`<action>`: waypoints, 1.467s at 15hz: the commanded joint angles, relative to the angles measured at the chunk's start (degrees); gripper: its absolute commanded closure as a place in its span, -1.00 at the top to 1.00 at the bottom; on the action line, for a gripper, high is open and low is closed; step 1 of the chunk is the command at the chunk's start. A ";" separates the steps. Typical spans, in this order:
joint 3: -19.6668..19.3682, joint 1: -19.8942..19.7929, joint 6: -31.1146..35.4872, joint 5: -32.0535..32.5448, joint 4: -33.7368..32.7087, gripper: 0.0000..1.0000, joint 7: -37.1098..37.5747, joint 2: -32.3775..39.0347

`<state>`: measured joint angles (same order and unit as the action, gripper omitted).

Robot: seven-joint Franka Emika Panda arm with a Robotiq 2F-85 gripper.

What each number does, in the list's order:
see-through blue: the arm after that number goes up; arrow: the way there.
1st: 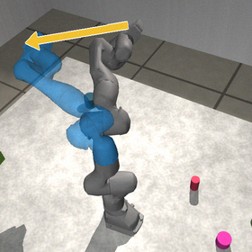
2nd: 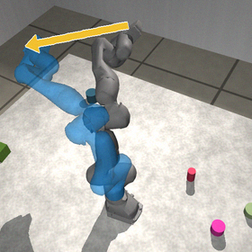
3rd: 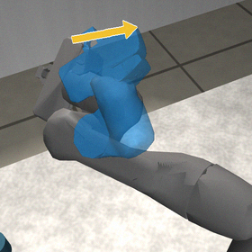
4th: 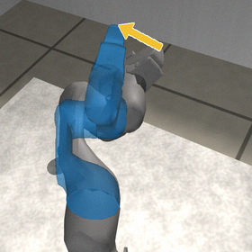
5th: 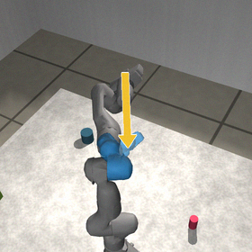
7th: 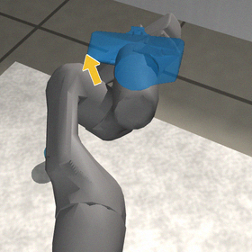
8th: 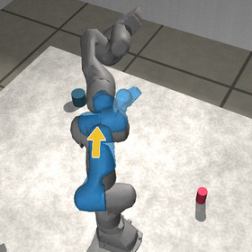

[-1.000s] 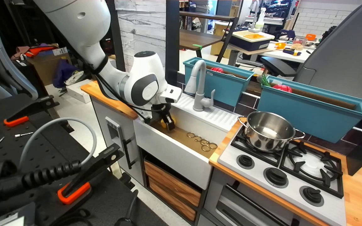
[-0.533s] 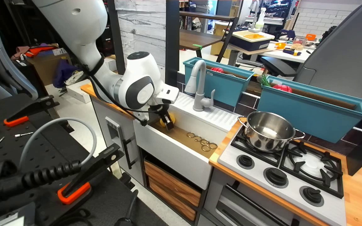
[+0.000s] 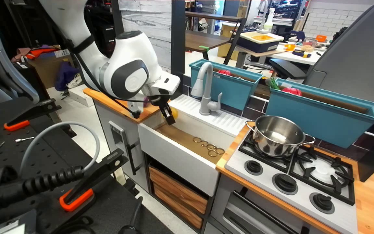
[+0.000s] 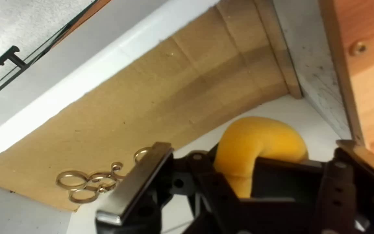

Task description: Remove the orange plushy from the sink and put it on the counter

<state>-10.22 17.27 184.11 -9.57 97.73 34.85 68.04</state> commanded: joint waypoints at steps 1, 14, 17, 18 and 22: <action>-0.52 2.47 5.79 -5.31 13.37 -1.00 -2.82 -11.30; 13.83 2.95 5.71 -7.44 28.57 -1.00 -3.69 -30.66; 14.59 4.98 4.82 -7.52 24.18 -1.00 -3.44 -25.64; 14.38 5.76 4.36 -7.57 22.68 -1.00 -3.43 -23.88; 13.29 8.40 4.38 -7.61 15.23 -1.00 -4.11 -14.67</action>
<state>3.93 23.80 188.38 -15.41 119.90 33.62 46.21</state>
